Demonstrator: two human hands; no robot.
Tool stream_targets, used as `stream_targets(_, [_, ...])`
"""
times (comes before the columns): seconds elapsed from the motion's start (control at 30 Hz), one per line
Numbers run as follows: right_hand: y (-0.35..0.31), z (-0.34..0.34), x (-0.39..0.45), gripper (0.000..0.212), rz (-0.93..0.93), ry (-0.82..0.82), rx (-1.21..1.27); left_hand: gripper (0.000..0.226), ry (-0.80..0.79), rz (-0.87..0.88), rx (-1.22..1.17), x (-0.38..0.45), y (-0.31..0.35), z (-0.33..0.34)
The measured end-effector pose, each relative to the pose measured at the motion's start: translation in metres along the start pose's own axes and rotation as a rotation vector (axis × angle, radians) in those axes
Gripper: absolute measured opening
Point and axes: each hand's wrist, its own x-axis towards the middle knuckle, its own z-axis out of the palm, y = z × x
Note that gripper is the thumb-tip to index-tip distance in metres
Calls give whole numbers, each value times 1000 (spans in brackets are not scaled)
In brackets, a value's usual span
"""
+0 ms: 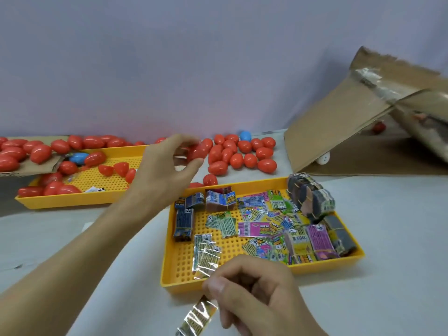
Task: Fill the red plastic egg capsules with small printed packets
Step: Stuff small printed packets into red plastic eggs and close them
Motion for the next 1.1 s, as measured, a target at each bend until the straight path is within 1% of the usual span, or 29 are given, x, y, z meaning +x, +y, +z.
stream_targets(0.1, [0, 0, 0, 20, -56, 17, -38, 24, -53, -67, -307, -54, 30, -26])
stream_targets(0.17, [-1, 0, -1, 19, -90, 33, -56, 29, -21, -157, -535, -88, 48, -37])
stream_targets(0.2, [-2, 1, -2, 18, -98, 45, -63, 33, -7, -195, -616, -103, 54, -40])
stream_targets(0.27, [-4, 4, -4, 18, -98, 66, -67, 31, -8, -222, -696, -129, 61, -38])
stream_targets(0.37, [-4, 6, -9, 30, -106, 75, -70, 33, -34, -204, -701, -156, 64, -32])
stream_targets(0.47, [-4, 9, -13, 44, -120, 48, -79, 37, -7, -161, -655, -169, 60, -30])
stream_targets(0.5, [-3, 9, -15, 47, -112, 46, -89, 36, 1, -160, -661, -172, 61, -29])
stream_targets(0.57, [-2, 8, -19, 50, -95, 35, -115, 27, 16, -178, -714, -175, 63, -29])
stream_targets(0.7, [1, 8, -23, 46, -86, 2, -153, 30, 31, -252, -759, -182, 63, -30])
stream_targets(0.8, [2, 6, -22, 41, -79, 7, -137, 31, -2, -257, -772, -183, 63, -30])
stream_targets(0.93, [5, 5, -21, 45, -58, -5, -123, 32, -33, -243, -780, -183, 59, -32])
stream_targets(1.1, [6, 1, -20, 44, -57, -25, -143, 31, -33, -239, -805, -183, 59, -29])
